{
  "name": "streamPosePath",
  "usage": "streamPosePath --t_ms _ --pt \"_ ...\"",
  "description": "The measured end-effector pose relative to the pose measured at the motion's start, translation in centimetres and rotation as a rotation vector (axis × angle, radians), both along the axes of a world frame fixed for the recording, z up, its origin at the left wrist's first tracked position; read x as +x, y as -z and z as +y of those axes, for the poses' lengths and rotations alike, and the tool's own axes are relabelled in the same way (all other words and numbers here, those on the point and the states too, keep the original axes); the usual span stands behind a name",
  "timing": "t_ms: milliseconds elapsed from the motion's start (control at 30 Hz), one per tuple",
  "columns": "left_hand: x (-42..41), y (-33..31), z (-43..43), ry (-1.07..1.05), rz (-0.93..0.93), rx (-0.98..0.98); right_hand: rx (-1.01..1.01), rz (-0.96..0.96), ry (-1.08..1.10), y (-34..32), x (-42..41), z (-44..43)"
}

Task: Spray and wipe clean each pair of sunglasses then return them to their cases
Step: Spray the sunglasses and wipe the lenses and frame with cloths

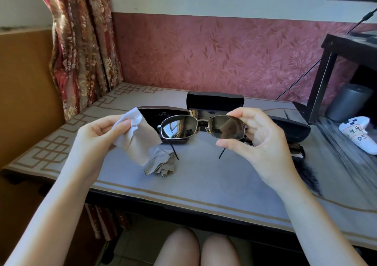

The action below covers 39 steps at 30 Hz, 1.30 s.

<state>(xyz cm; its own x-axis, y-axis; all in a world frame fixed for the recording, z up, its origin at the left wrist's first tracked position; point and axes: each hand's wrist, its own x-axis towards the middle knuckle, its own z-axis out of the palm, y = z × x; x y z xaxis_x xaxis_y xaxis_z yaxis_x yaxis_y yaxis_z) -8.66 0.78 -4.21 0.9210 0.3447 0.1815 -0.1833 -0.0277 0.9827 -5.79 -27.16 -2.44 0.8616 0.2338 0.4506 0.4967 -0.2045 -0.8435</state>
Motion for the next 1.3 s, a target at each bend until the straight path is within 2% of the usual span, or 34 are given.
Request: streamPosePath --t_ms 233,600,733,833,900,967,1133,1300 --pt "-0.7 3.0 -2.5 0.003 0.120 0.152 0.156 -0.045 -0.058 0.8 1.0 -1.1" --pt "-0.3 5.3 -9.9 0.377 0.175 0.228 0.195 -0.042 -0.040 1.8 1.9 -1.4" --pt "-0.5 4.6 -9.1 0.242 0.151 0.321 0.211 -0.034 -0.036 2.0 1.9 -1.4" --pt "-1.4 3.8 -7.8 0.025 0.024 0.283 0.224 -0.024 -0.047 2.0 2.0 -1.5" --pt "-1.9 3.1 -6.9 -0.077 -0.086 0.331 0.231 -0.018 -0.061 2.1 2.0 -1.5" --pt "-2.2 2.2 -6.4 -0.053 -0.126 0.361 0.220 -0.019 -0.074 2.1 2.0 -1.3" --pt "-1.6 0.7 -6.5 0.153 -0.065 0.026 0.180 -0.023 -0.102 2.0 1.7 -0.4" --pt "-1.5 0.1 -6.9 0.130 -0.066 -0.133 0.169 -0.035 -0.117 1.9 1.5 -0.1"
